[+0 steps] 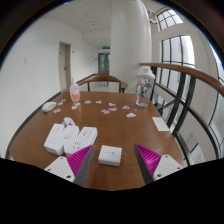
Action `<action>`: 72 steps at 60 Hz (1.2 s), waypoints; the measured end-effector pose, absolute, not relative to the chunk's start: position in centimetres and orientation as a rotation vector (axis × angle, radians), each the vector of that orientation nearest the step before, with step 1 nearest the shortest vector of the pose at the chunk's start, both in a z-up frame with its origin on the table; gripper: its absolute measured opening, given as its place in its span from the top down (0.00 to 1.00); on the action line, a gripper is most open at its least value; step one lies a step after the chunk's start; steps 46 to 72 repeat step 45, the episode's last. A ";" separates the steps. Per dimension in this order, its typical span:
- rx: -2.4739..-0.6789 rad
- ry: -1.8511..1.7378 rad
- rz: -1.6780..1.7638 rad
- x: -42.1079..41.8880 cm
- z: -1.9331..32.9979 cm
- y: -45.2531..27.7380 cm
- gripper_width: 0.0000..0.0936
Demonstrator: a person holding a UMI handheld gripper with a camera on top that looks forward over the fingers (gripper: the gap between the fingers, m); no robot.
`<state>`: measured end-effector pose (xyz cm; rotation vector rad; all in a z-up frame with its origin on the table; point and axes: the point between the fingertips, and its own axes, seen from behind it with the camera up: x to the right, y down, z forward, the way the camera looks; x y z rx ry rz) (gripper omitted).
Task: Unplug charger
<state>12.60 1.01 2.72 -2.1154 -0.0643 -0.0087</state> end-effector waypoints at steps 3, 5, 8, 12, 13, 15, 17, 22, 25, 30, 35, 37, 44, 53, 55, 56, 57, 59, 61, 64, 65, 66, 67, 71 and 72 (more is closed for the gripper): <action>-2.101 -0.065 0.001 12.6 3.5 -0.2 0.10; -2.084 -0.066 0.000 12.6 4.1 -1.0 0.10; -2.062 -0.070 -0.004 12.6 5.0 -2.5 0.09; -2.034 -0.069 -0.005 12.5 6.2 -4.6 0.09; -2.028 -0.069 -0.005 12.5 6.5 -5.1 0.09; -2.015 -0.067 -0.009 12.4 7.0 -6.1 0.10; -2.001 -0.067 -0.016 12.4 7.4 -7.1 0.10; -1.966 -0.070 -0.058 12.5 8.5 -9.4 0.10; -1.943 -0.076 -0.086 12.6 9.1 -10.7 0.09; -1.908 -0.111 -0.125 12.4 9.9 -12.4 0.10; -1.893 -0.103 -0.118 12.6 10.2 -13.5 0.10; -1.892 -0.100 -0.133 13.1 10.2 -13.8 0.10; -1.898 -0.104 -0.128 14.2 9.1 -14.1 0.11; -1.900 -0.101 -0.110 14.0 8.9 -14.2 0.11; -1.900 -0.101 -0.110 14.0 8.9 -14.2 0.11; -1.900 -0.101 -0.110 14.0 8.9 -14.2 0.11; -1.900 -0.101 -0.110 14.0 8.9 -14.2 0.11; -1.900 -0.101 -0.110 14.0 8.9 -14.2 0.11; -1.900 -0.101 -0.110 14.0 8.9 -14.2 0.11; -1.900 -0.101 -0.110 14.0 8.9 -14.2 0.11; -1.900 -0.101 -0.110 14.0 8.9 -14.2 0.11; -1.900 -0.101 -0.110 14.0 8.9 -14.2 0.11; -1.900 -0.101 -0.110 14.0 8.9 -14.2 0.11; -1.900 -0.101 -0.110 14.0 8.9 -14.2 0.11; -1.900 -0.101 -0.110 14.0 8.9 -14.2 0.11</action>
